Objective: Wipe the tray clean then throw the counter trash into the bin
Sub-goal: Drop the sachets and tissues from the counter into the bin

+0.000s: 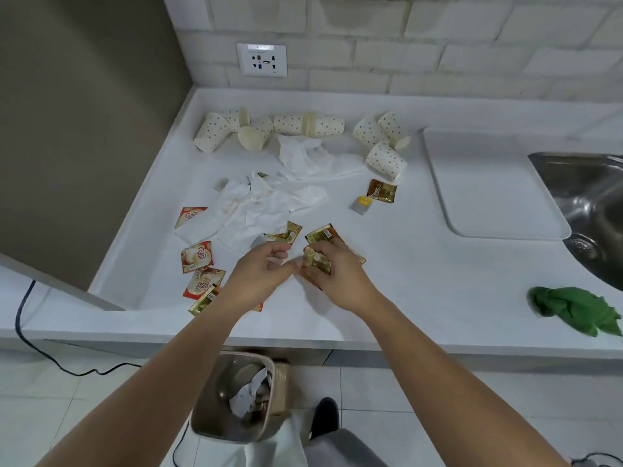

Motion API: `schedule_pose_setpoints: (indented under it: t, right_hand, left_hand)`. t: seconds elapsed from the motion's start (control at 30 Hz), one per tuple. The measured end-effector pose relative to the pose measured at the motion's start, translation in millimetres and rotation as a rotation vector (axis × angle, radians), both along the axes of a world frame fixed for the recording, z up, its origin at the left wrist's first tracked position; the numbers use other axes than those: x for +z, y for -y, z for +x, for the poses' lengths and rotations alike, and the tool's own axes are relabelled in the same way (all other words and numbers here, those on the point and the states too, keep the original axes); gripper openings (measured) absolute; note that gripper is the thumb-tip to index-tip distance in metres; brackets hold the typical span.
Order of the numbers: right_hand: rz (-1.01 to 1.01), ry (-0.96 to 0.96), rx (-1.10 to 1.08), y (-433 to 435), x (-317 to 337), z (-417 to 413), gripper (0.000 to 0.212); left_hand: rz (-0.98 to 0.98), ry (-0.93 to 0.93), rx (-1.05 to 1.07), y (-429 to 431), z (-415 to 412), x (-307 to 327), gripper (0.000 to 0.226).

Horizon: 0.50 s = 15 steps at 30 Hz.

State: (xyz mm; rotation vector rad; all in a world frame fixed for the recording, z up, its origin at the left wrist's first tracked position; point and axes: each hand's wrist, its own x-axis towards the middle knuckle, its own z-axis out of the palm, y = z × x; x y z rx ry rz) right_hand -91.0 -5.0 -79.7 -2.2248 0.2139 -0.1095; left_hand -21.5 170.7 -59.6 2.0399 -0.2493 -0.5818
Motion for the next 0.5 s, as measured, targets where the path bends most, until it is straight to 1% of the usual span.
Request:
schedule_pose_setpoints:
  t: [0.1,0.17,0.2,0.23,0.27,0.3,0.37,0.4,0.43,0.5]
  right_hand:
    - [0.105,-0.016,0.066,8.2,13.7,2.2,0.045]
    - [0.18,-0.034,0.09,17.0,16.5,3.9,0.049]
    - [0.201,-0.03,0.066,24.2,17.0,4.7,0.052]
    - [0.17,-0.023,0.015,31.6,16.0,5.3,0.054]
    - [0.081,-0.02,-0.047,40.1,13.1,6.7,0.056]
    - [-0.056,-0.044,-0.099,48.5,9.5,6.8,0.057]
    - [-0.343,-0.172,-0.128,59.9,1.7,3.4,0.067]
    - [-0.434,-0.253,-0.109,62.8,-3.8,1.6,0.074]
    - [-0.475,-0.312,-0.083,63.4,-8.8,-0.2,0.076]
    - [-0.453,-0.347,-0.06,63.5,-20.4,1.0,0.068]
  left_hand:
    - [-0.125,-0.128,-0.044,8.3,-3.0,-0.9,0.016]
    - [-0.171,-0.157,-0.025,9.4,-4.1,-4.5,0.013]
    - [-0.185,-0.159,0.005,10.8,-3.9,-5.9,0.014]
    - [-0.197,-0.154,0.043,10.9,-3.5,-7.3,0.015]
    - [-0.208,-0.145,0.081,11.4,-2.9,-8.1,0.017]
    - [-0.209,-0.135,0.118,11.3,-1.8,-9.3,0.018]
    - [-0.197,-0.12,0.16,11.1,0.9,-11.7,0.02]
    - [-0.186,-0.118,0.168,10.8,1.8,-12.5,0.02]
    - [-0.178,-0.115,0.175,10.8,2.4,-12.7,0.019]
    - [-0.178,-0.114,0.192,10.8,3.1,-14.1,0.019]
